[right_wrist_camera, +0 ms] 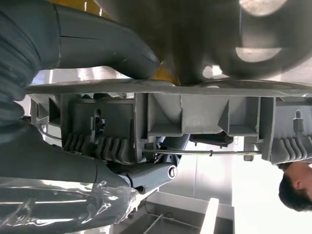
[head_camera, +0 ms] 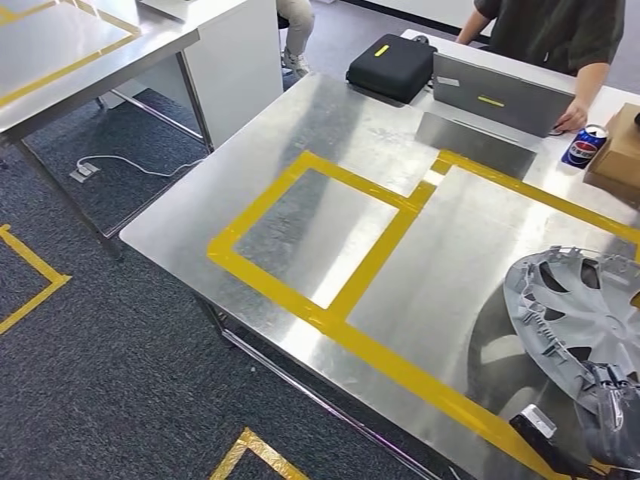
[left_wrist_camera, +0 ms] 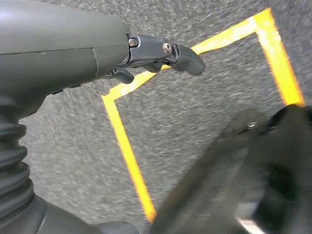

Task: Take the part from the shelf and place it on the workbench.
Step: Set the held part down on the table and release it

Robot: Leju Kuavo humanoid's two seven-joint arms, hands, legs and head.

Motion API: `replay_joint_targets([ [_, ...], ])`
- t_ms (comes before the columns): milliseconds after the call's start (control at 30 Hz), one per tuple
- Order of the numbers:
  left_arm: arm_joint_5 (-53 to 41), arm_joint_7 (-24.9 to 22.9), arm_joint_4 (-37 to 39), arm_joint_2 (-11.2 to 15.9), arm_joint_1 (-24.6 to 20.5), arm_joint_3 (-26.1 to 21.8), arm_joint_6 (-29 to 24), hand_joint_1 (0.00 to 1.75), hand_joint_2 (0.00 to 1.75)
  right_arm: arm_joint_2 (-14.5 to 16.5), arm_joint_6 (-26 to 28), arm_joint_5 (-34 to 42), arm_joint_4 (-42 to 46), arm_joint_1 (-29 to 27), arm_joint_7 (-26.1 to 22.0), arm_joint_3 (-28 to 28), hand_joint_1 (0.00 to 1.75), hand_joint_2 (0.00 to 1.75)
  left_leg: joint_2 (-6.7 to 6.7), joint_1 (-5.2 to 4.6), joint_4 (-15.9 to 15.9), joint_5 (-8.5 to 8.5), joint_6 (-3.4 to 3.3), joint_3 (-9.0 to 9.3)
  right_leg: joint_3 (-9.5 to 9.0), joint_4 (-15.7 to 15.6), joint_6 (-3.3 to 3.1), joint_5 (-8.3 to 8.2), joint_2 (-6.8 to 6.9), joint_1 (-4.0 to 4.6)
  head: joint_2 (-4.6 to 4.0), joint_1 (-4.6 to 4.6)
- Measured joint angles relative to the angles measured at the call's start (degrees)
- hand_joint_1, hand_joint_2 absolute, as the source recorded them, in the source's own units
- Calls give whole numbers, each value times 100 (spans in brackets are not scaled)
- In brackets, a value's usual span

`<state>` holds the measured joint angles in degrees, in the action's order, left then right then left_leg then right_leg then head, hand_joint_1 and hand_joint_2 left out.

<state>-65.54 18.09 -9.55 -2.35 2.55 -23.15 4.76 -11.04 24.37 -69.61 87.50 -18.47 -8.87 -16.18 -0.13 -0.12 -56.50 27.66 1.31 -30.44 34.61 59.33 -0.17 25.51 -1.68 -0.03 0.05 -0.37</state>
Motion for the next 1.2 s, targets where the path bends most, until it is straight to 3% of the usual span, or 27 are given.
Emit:
replay_joint_targets([
  [33, -15, -2, 0, 14, 17, 8, 4, 0, 175, -44, -4, -5, -64, 25, -7, 11, 175, 175, 0, -4, 0, -6, -14, -1, -8, -22, -6, -20, 2, 0, 0, -1],
  [167, -108, 19, 0, 59, 30, 65, 33, 0, 175, -243, -17, -142, -330, 189, -77, 111, 175, 175, 0, -14, -2, -22, -73, -14, -49, -99, 116, -93, 3, -8, -1, 2],
  [367, -271, 87, 0, 141, 13, 183, 69, 0, 175, -540, -25, -497, -656, 499, -45, 695, 175, 175, 2, -19, -4, -34, -97, -35, -43, -130, 217, -132, 0, -16, -1, -1],
  [800, -475, 196, 0, 268, 2, 374, 122, 0, 175, -937, -48, -214, -967, 1135, -171, 2505, 175, 175, 4, 6, -1, -75, -75, -52, -1, -103, 213, -145, -2, 2, -1, -2],
  [1200, -480, 202, 0, 288, 1, 418, 122, 0, 175, -978, -29, -192, -972, 1212, -197, 2924, 175, 175, 4, 6, -1, -77, -72, -52, 1, -100, 205, -148, -2, 3, -1, -2],
])
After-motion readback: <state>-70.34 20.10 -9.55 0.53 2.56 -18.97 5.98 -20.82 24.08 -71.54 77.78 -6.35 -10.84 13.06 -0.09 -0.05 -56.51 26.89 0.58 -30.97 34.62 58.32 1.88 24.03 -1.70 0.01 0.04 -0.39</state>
